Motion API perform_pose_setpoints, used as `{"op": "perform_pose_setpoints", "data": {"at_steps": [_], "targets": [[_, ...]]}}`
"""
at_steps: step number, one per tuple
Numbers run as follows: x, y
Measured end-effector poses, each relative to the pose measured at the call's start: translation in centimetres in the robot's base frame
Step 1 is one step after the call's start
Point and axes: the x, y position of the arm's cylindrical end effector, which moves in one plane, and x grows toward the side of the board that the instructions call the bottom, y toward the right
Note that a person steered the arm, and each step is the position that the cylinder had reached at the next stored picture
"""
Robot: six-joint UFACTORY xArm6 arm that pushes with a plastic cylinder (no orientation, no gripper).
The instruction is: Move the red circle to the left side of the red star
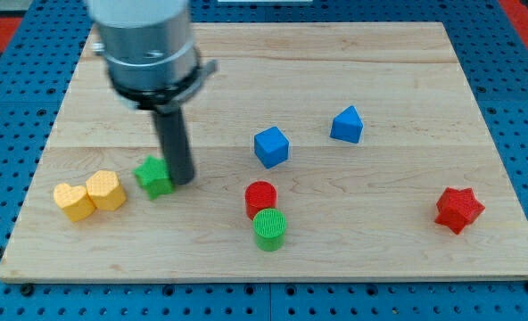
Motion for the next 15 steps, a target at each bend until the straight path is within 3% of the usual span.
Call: {"op": "perform_pose_setpoints", "data": {"at_steps": [1,2,5,6,7,8,9,11,14,15], "targets": [[0.0,-3.5],[1.0,0.0],[3.3,2.7],[3.5,9.7],[6.3,17.7],[6.6,20.0],[6.0,24.0],[5.5,21.5],[0.7,23.5],[1.9,27.3]]}}
